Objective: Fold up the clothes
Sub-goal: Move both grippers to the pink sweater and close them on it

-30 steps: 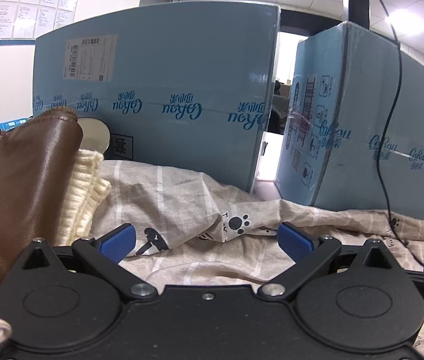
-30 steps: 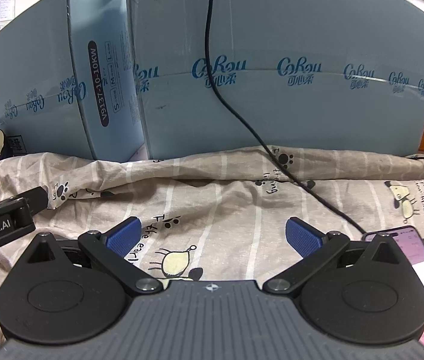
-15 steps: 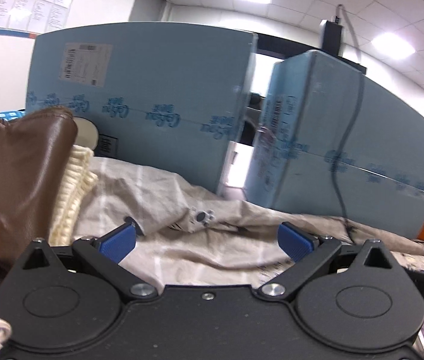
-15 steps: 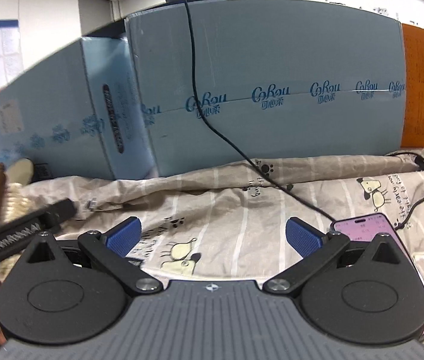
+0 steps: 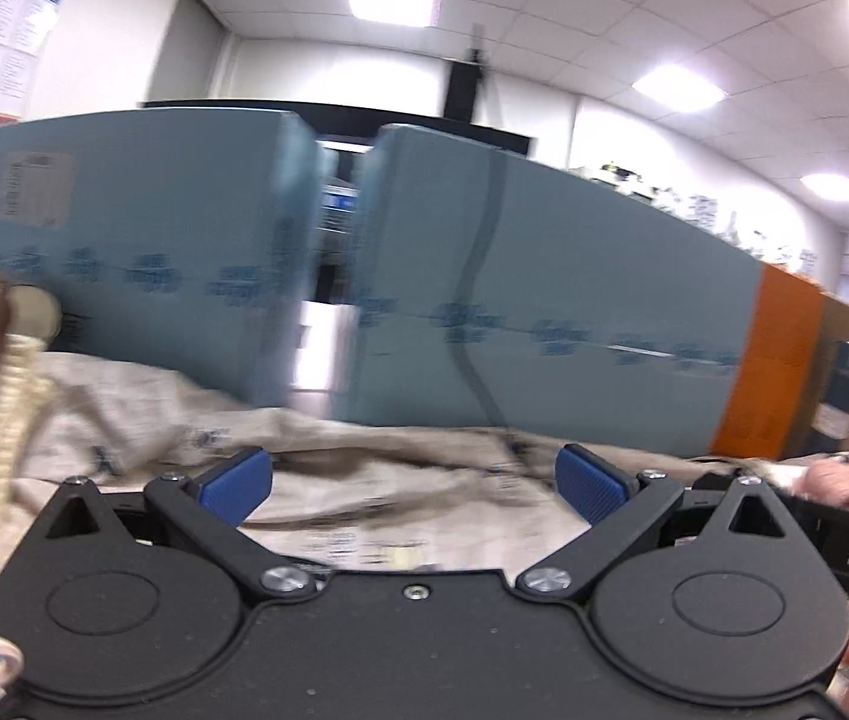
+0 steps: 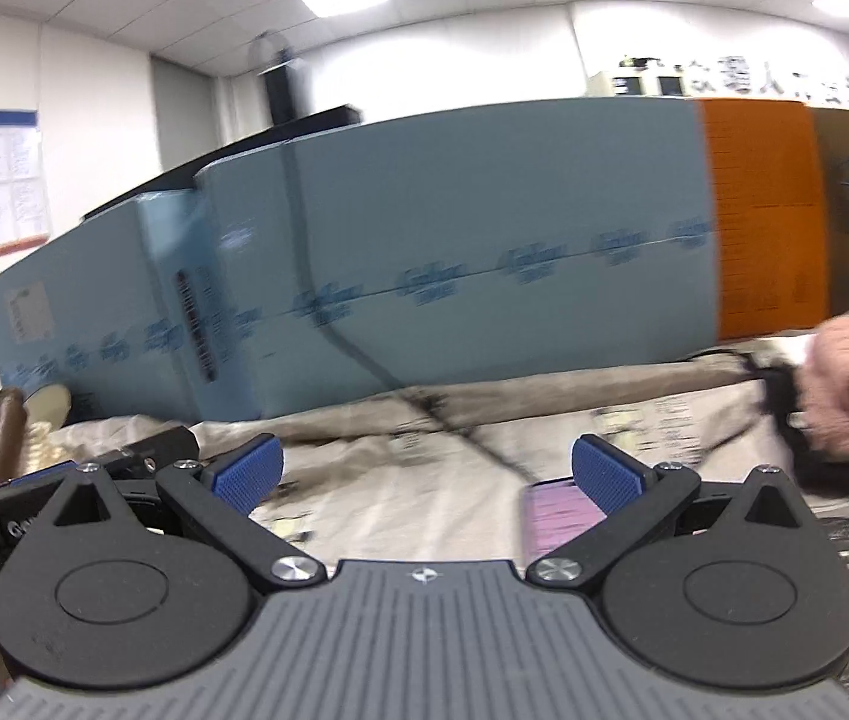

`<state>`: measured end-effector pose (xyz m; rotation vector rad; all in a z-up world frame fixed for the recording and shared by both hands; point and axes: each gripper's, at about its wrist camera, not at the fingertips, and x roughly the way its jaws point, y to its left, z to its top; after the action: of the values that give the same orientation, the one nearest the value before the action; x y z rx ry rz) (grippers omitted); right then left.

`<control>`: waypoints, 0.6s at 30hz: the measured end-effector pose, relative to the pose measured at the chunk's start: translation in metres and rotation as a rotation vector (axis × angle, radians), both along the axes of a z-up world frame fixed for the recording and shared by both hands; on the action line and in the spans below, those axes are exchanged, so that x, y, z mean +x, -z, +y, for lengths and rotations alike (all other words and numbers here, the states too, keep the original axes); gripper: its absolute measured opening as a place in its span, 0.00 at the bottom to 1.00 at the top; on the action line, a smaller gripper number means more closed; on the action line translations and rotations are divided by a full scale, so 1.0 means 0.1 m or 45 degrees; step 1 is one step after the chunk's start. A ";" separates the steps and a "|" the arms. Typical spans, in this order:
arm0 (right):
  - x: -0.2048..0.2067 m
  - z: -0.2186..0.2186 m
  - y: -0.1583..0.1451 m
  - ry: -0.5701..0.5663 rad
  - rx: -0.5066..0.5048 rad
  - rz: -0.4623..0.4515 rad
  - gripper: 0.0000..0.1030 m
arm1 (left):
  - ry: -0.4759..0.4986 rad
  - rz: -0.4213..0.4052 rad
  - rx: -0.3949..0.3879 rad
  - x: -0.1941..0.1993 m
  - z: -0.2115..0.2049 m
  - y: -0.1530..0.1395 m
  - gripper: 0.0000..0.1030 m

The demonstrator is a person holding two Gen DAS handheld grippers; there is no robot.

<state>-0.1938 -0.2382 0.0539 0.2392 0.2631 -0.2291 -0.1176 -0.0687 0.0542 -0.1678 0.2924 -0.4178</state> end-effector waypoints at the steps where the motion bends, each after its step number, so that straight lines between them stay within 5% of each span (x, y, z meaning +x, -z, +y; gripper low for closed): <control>1: -0.06 -0.11 -0.01 0.022 0.018 -0.008 1.00 | 0.029 0.011 -0.019 0.00 -0.08 -0.02 1.00; 12: -0.77 -1.73 0.04 0.369 0.170 -0.118 1.00 | 0.572 0.157 -0.273 0.11 -1.10 -0.12 1.00; 18: -1.00 -2.62 0.22 0.557 0.269 -0.105 1.00 | 0.751 0.207 -0.247 0.26 -1.58 -0.22 1.00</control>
<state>-0.2943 -0.5005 0.0320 0.5149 0.1496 -0.6246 -0.0921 -0.2262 0.0764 -0.3072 0.4626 -1.0216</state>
